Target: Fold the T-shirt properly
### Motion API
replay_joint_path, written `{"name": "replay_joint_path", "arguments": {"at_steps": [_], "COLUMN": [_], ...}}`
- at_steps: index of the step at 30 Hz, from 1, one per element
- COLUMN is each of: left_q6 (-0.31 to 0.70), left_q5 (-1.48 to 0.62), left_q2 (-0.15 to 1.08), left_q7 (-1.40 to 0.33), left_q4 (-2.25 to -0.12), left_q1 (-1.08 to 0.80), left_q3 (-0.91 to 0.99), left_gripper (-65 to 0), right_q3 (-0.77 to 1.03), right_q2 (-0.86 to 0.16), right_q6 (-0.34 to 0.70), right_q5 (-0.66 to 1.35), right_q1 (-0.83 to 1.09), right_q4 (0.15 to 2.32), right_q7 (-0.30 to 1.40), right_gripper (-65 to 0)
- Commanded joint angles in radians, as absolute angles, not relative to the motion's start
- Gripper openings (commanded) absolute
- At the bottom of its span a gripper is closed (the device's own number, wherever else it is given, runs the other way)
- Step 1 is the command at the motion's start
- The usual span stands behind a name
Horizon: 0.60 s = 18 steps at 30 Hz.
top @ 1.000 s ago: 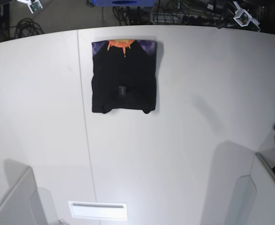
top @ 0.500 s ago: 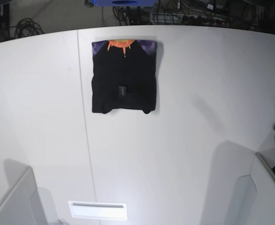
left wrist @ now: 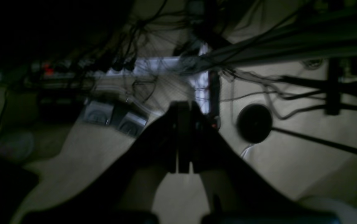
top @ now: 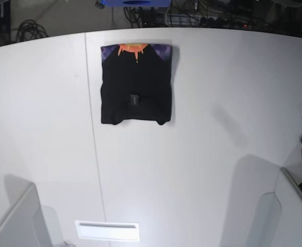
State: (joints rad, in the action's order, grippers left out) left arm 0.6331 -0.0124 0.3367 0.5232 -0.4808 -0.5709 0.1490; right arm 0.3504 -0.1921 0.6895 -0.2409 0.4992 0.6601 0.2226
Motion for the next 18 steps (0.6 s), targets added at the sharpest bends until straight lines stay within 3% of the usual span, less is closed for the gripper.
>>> {"name": "replay_joint_path", "arguments": {"at_steps": [1,4,8,12,18], "left_q6": [0.624,0.547,0.443,0.423,0.423], "left_q5": [0.033,0.202,0.38,0.478,0.562], "left_q2": [0.338,0.302,0.272,0.268,0.255], "left_q7": [0.533,0.533,0.532,0.526,0.524], "left_q4": [-0.438,-0.295,-0.099,-0.007,-0.01], "left_q1": [-0.556,-0.452,-0.305,-0.203,-0.165], "left_q3": [0.15,0.151,0.153,0.153,0.154], "left_gripper": [-65.0,-65.0,-65.0,-65.0,-65.0], "right_q3": [0.348,0.234,0.101,0.077,0.079], "right_q2": [-0.202,-0.197,-0.17,-0.139,-0.104], "right_q6": [0.698,0.682,0.449,0.234,0.199], "right_q5": [-0.242,-0.242,-0.237,-0.237,-0.236], "right_q1": [0.483,0.387,0.306,0.292,0.278], "right_q4": [0.61,0.435,0.245,0.196,0.203], "right_q7": [0.202,0.154,0.028,-0.087,-0.094], "right_gripper": [-65.0,-65.0,-65.0,-65.0,-65.0]}}
